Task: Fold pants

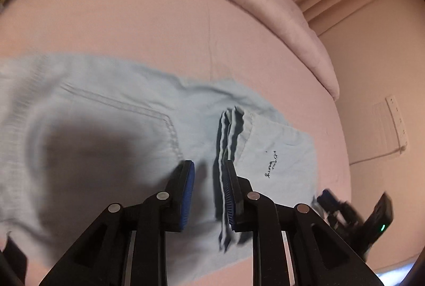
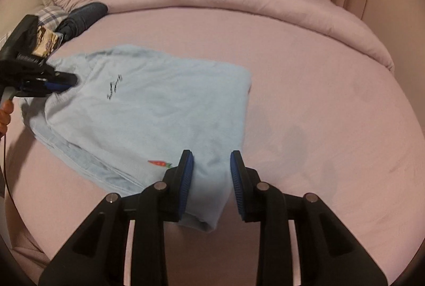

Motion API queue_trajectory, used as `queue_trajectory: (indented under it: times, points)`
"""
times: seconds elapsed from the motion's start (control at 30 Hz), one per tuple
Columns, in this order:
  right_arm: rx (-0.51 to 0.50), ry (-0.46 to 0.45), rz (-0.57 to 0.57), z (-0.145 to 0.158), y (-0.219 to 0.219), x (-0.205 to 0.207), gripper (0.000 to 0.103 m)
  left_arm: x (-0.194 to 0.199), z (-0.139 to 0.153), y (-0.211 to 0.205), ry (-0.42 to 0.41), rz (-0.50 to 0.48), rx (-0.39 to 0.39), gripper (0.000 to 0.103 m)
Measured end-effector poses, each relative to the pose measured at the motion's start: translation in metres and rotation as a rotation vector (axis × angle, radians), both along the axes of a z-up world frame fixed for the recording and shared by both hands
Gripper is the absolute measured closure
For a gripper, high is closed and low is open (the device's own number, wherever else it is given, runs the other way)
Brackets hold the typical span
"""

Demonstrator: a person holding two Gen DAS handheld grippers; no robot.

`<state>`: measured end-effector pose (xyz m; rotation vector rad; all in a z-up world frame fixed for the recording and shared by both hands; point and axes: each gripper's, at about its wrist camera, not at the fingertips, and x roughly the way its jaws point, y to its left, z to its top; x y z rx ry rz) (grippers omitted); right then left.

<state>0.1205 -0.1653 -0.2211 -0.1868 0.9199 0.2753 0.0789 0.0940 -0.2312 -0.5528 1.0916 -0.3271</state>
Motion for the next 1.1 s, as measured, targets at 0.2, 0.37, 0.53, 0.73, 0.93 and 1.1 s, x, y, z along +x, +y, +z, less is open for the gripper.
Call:
queue_trajectory:
  times: [0.2,0.37,0.53,0.73,0.93,1.1]
  points:
    - [0.016,-0.033,0.002,0.01,-0.006,0.025,0.074,-0.017,0.026,-0.041,-0.091,-0.122,-0.003,0.084]
    - [0.043,-0.006,0.016,0.013,0.003,0.079,0.082,-0.01,0.014,-0.112,-0.081,-0.268,0.287,0.084]
    - [0.029,0.141,0.054,-0.017,0.011,0.12,0.088,-0.01,-0.019,-0.124,-0.071,-0.295,0.455,0.084]
    - [0.027,0.143,0.045,-0.014,0.012,0.109,0.082,-0.019,-0.016,-0.089,-0.041,-0.276,0.358,0.084]
    - [0.085,0.055,0.15,0.022,0.015,0.022,0.084,-0.029,-0.017,-0.073,-0.051,-0.259,0.303,0.084]
    - [0.023,0.078,0.17,-0.003,0.015,-0.029,0.086,-0.03,-0.016,-0.068,-0.044,-0.245,0.299,0.084]
